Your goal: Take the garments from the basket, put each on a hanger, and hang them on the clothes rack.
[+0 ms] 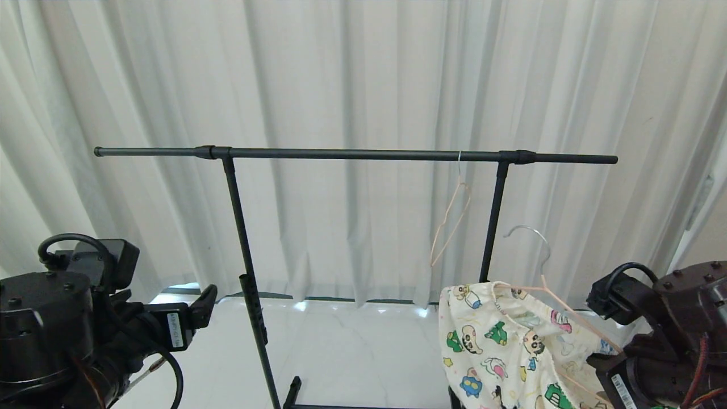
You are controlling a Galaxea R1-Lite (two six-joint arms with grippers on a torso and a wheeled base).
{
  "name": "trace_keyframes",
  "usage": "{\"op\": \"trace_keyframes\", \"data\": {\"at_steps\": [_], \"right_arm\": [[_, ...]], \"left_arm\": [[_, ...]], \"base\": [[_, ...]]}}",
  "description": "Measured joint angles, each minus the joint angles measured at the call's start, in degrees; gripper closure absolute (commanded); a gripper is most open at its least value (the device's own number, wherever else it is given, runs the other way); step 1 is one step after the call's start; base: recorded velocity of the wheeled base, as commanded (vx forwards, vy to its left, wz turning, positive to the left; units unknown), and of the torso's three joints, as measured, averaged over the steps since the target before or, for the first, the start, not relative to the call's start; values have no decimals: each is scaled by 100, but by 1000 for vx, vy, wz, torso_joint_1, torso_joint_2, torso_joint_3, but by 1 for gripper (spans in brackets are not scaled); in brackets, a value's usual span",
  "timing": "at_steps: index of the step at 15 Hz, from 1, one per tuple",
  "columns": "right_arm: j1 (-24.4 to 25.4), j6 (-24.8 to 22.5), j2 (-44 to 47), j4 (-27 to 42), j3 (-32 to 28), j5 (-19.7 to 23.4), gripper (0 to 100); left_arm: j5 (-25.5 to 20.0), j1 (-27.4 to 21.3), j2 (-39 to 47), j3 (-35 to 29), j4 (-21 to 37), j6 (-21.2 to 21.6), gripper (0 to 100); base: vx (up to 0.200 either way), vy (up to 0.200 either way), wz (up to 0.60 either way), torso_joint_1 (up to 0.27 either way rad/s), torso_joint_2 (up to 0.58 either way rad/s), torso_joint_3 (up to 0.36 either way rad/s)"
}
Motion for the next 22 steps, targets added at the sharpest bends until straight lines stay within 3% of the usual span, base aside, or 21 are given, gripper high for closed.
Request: {"op": "trace_keyframes", "data": {"at_steps": [2,4,10,14,17,22], "right_arm": [[94,17,46,18,-60,-2,100],[204,74,166,18,-247,-4,100],[516,219,524,16,-603,-4,100],[610,373,650,2,-766,0,100],[719,692,905,30,-1325,-13,100],[863,1248,1751,523,-3045,-116,100]], "left_arm": [[339,-18,154,-13,1,190,0],[352,-27,254,-88,1,210,0],[355,-32,433,-245,4,213,0],[358,-46,482,-262,-2,210,0],[355,-134,521,-295,-7,207,0],[366,-228,575,-380,-7,207,0]], "base": [[0,0,0,0,0,0],[0,0,0,0,0,0],[0,200,0,5,4,3],[0,0,0,0,0,0],[0,0,0,0,0,0],[0,0,0,0,0,0]]}}
